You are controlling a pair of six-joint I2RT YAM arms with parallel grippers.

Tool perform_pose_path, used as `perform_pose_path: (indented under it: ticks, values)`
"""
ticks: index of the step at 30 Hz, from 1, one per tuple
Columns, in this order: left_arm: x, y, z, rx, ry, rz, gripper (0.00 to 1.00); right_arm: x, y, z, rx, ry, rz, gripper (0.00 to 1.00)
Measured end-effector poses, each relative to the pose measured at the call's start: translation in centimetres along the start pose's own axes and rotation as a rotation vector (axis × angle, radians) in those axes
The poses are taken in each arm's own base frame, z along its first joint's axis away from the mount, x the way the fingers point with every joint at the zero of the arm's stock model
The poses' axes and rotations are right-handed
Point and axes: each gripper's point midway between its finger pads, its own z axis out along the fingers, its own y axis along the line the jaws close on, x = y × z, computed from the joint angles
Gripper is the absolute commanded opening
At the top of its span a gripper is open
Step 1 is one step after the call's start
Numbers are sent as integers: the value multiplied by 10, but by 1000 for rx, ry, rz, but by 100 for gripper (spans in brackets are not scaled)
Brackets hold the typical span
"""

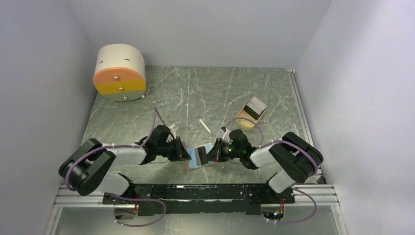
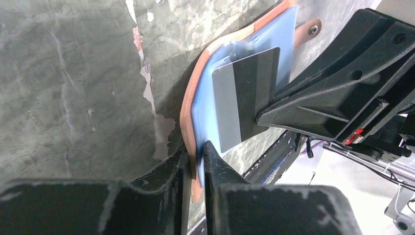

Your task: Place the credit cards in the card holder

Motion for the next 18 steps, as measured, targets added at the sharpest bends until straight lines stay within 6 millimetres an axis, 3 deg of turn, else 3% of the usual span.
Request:
perform_pose_path:
  ticks: [4,18]
  values:
    - [0,-2,0,14,-1,3,19,-1,-4,3,34,20,-9,24]
    - [-1,-10,0,54,1,13,19,-25,-14,-10,221,-33,-106,32]
